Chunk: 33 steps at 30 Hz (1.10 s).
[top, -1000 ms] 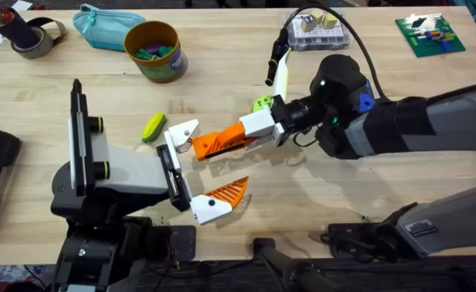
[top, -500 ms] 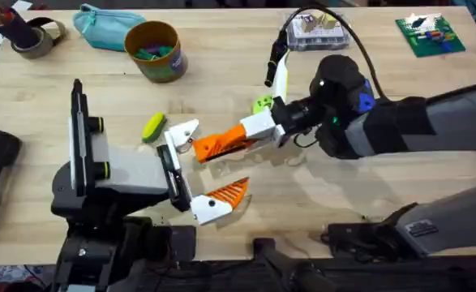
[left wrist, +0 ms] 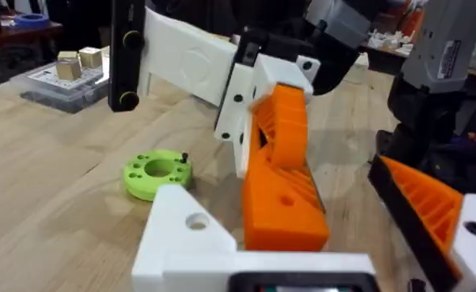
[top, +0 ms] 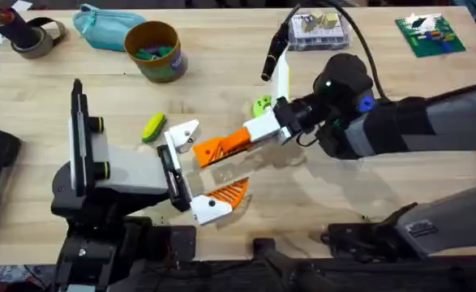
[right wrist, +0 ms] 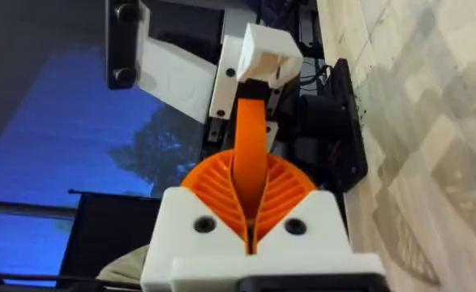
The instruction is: Pick up the gripper from the table and insert it into the empty holder that is missing its gripper. Then pick up a screw, insert it into the mounting hole, and use the screwdriver to tighten it. Finally, clean up the table by picking up the vegetable and placing it into the bucket.
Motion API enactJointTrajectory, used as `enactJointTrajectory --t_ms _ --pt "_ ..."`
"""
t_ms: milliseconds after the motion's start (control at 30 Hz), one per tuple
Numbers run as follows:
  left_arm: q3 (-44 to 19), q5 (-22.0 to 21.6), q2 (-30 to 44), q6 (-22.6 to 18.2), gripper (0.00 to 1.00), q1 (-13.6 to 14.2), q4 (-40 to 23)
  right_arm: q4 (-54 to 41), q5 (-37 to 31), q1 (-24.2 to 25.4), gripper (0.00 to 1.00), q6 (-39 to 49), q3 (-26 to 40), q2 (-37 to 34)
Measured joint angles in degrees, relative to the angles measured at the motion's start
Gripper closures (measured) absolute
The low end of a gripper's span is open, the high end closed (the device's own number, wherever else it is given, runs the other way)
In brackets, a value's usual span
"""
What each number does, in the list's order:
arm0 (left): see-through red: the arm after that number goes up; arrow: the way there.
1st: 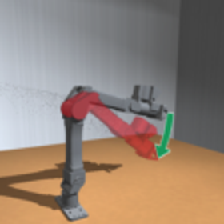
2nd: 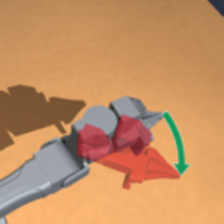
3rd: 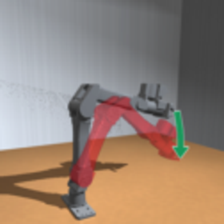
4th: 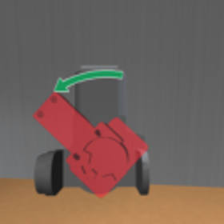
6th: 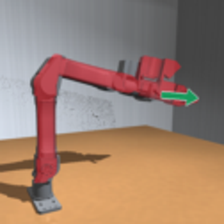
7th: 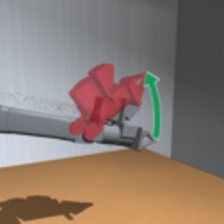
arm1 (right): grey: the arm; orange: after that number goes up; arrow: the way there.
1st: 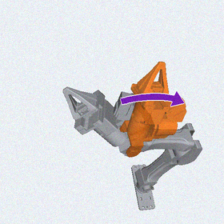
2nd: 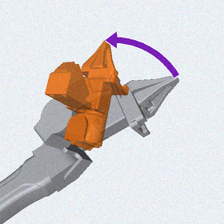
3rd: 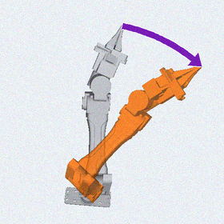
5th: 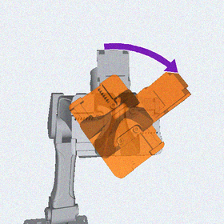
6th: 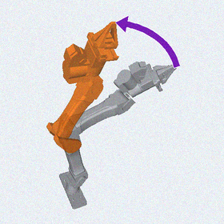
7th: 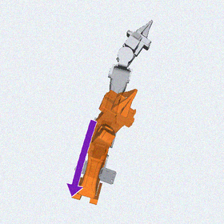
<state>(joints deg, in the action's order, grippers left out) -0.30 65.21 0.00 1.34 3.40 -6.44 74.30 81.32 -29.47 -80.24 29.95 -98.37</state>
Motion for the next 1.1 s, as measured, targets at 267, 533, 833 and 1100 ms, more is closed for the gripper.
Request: enactJointTrajectory --t_ms 267,533,833,1100 --pt "0.0 0.0 0.0 0.0 0.013 0.0 0.0 0.0 -0.3 0.0 0.978 -0.3 0.0 0.0" --pt "0.0 0.0 0.0 0.0 0.013 0.0 0.0 0.5 -0.5 0.0 0.978 -2.9 0.0 0.0" --pt "0.0 0.0 0.0 0.0 0.013 0.0 0.0 3.2 -2.4 0.0 0.978 -7.9 0.0 0.0" --pt "0.0 0.0 0.0 0.0 0.013 0.0 0.0 2.7 -2.7 0.0 0.978 -9.5 0.0 0.0"
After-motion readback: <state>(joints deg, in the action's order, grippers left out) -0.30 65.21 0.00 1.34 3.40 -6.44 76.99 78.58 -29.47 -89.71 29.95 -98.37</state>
